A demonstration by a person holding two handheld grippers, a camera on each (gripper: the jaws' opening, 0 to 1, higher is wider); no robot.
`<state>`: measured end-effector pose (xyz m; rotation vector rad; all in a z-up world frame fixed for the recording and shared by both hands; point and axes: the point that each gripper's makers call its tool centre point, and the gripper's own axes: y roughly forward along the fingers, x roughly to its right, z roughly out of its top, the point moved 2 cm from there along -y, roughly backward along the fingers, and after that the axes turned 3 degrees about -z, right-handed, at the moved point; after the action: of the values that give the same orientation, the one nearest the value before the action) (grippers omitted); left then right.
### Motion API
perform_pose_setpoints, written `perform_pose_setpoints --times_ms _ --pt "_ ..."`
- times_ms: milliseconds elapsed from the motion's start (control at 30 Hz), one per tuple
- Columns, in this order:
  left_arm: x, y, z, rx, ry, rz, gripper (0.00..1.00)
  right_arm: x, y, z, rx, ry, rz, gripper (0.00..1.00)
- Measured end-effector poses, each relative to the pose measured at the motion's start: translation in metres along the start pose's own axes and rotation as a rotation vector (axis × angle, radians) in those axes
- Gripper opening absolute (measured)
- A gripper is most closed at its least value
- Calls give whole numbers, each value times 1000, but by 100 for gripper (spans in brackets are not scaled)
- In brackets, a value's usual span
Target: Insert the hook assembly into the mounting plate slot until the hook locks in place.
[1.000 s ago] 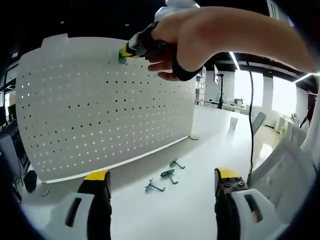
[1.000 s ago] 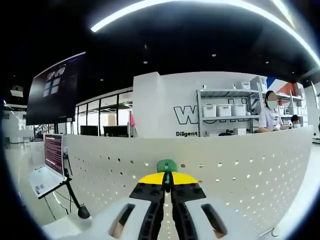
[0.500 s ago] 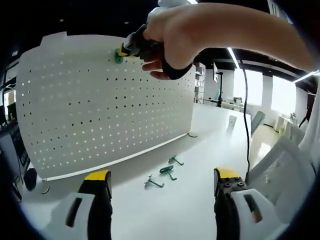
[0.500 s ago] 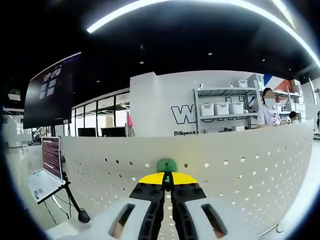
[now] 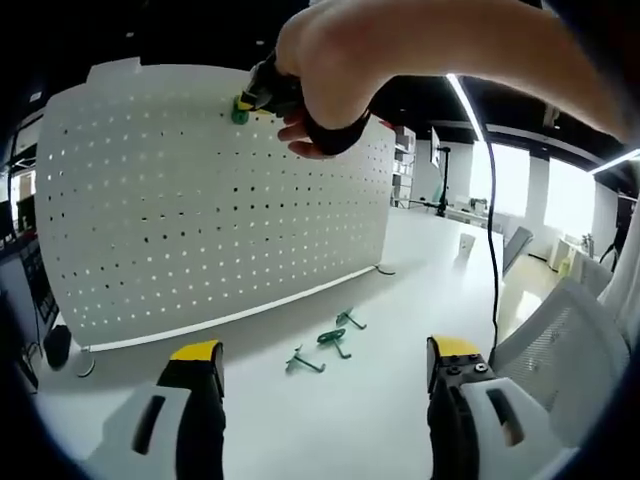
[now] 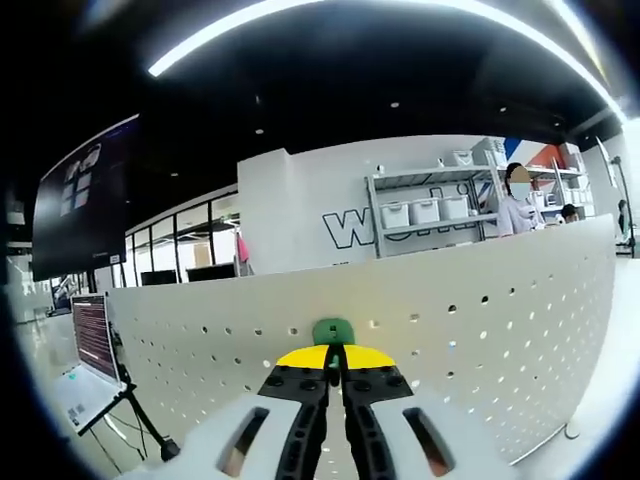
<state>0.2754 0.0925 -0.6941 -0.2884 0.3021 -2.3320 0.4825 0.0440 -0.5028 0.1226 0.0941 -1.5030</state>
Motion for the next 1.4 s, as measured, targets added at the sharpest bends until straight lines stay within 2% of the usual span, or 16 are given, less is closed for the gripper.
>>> perform_pose_setpoints --times_ms 67,133,233,367,733,933,1000,1067,1100,1267,1400 --pt "1 0 0 1 4 -1 85 0 0 0 -8 11 -8 2" --pt "1 0 -1 0 8 -3 85 -1 1 0 -21 -21 -9 2" --pt "0 -1 0 6 0 1 85 0 2 0 -25 19 -17 2" --pt "-1 -3 0 11 -2 2 85 -1 1 -2 -29 25 -23 4" --pt "0 -2 1 16 -6 3 85 -1 -1 -2 -46 34 12 5" --pt "1 -3 0 15 -7 1 85 -5 -4 2 -36 39 43 21" --pt "0 -3 0 14 -4 4 86 -7 -5 -2 -66 38 66 29" --pt "0 -3 0 15 -5 4 86 -7 -7 -1 -66 -61 83 33" --pt "0 -3 0 15 -4 5 86 -13 -8 -1 -61 -75 110 36" --pt "0 -3 0 13 0 7 86 -14 -13 1 -48 -86 145 48" --pt "-1 -3 0 9 1 10 86 -11 -15 -4 -75 -103 180 54"
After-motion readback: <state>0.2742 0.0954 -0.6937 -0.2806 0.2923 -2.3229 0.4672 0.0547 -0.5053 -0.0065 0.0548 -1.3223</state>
